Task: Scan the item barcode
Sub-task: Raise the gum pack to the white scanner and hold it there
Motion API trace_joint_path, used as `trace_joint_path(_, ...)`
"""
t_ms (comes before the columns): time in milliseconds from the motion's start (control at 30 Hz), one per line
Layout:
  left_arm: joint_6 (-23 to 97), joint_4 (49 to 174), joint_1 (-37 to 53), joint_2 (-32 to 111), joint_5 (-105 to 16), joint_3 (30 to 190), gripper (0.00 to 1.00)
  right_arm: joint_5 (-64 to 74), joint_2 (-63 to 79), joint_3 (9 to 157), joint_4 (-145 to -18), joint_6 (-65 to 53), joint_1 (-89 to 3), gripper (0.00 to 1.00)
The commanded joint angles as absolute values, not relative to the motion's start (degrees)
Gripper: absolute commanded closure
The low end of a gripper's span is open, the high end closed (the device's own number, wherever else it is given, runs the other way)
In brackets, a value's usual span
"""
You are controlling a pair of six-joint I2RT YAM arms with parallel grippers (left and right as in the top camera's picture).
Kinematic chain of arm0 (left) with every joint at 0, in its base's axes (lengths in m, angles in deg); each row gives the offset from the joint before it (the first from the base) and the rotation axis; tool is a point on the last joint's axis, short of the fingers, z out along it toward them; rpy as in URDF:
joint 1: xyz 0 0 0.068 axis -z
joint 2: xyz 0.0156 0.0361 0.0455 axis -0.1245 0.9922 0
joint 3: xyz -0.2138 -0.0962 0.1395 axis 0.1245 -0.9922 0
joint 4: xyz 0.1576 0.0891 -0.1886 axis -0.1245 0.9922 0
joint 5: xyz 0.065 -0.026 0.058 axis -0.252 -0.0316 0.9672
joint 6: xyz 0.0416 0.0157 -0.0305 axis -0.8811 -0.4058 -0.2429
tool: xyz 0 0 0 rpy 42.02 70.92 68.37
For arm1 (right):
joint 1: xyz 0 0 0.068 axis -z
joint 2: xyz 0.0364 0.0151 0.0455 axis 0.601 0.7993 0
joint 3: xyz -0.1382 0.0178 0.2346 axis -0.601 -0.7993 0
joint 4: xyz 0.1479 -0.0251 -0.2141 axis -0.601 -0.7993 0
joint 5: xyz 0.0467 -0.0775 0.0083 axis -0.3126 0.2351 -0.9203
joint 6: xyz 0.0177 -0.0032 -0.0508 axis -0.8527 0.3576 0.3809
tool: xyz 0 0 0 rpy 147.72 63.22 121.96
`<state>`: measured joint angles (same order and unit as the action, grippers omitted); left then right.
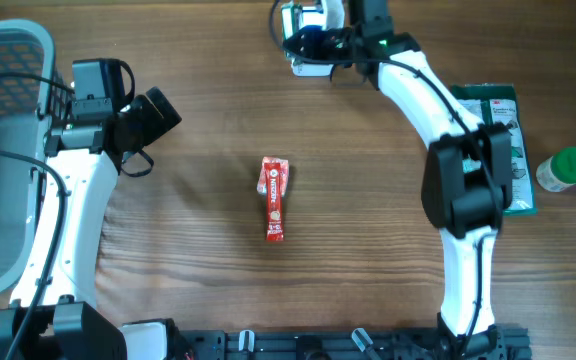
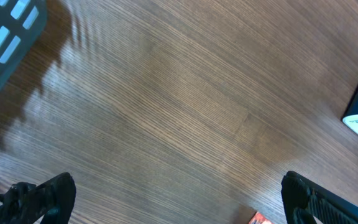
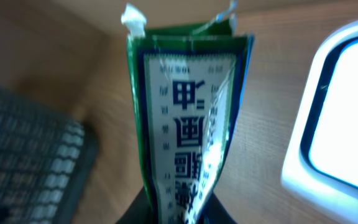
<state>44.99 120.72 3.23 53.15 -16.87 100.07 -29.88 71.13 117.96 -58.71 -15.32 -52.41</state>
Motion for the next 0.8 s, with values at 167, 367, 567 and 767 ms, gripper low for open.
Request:
trace_joint_path(167,44.9,120.7,3.0,52.6,-16.3,100.5,0.0,-50.6,81.7,118.6,-36.3,-43.2,-47.0,0.91)
trace_joint_path(367,44.9,120.7,3.0,52.6,-16.3,100.5,0.0,-50.9,82.2,118.3,-36.0,-43.4,-47.1,0.9)
trace_joint_path(567,44.9,120.7,3.0,52.6,-16.3,100.5,0.0,-51.8,82.2,118.3,-36.4,-43.5,-47.0,0.89)
trace_joint_path(767,44.9,120.7,3.0,52.6,-16.3,100.5,0.0,-51.9,82.2,118.3,-36.9,-44.7,-47.0,0.85)
